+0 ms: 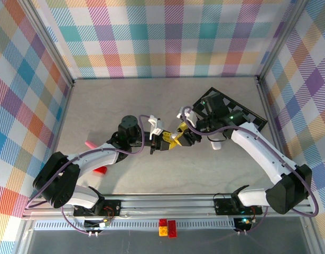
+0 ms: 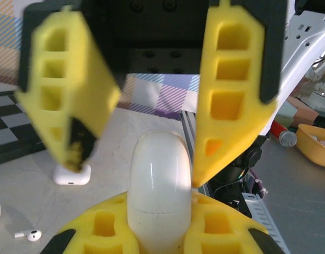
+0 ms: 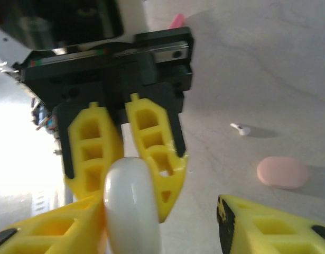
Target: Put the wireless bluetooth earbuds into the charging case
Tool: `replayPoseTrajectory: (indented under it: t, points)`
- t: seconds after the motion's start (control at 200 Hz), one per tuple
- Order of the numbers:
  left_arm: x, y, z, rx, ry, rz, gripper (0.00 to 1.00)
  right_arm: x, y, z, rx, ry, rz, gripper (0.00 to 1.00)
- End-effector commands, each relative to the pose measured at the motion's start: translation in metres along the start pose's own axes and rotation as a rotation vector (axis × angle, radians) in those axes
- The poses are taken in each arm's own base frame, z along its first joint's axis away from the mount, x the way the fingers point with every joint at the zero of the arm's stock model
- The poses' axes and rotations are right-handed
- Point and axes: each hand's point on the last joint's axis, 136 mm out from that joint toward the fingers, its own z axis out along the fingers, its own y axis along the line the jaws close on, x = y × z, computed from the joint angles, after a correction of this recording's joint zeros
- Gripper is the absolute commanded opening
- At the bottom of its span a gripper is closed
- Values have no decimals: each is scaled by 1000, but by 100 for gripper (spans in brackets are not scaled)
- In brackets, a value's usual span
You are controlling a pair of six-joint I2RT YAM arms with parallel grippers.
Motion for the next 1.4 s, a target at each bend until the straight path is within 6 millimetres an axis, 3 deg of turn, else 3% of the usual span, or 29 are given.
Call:
replayPoseTrajectory:
  t: [0.0, 0.225, 0.45, 0.545, 0.665, 0.785, 1.055, 1.15, 1.395]
  points:
    - [-10, -4, -1, 27, -43, 41, 1, -9, -25, -8, 165, -30, 8, 57]
    - [-5, -2, -3, 8, -53, 61, 1, -32, -44, -29, 270, -145, 86, 60]
    - [-4, 5, -9, -27, -69, 77, 1, -41, -34, -42, 153, -280, 149, 68]
    - [-4, 8, -14, -55, -89, 98, 0, -38, -48, -49, 182, -352, 270, 69]
    - [-11, 17, -23, -143, -152, 162, 1, -7, -86, -54, 319, -371, 484, 71]
    - [-20, 19, -30, -189, -204, 210, 1, 43, -115, -45, 425, -281, 688, 73]
    - [-22, 18, -42, -266, -231, 239, 1, 131, -130, 1, 442, -58, 944, 75]
    - [-22, 16, -43, -265, -221, 233, 1, 147, -133, 15, 418, -10, 976, 76]
    - [-22, 13, -44, -267, -200, 234, 1, 155, -142, 42, 374, 57, 989, 76]
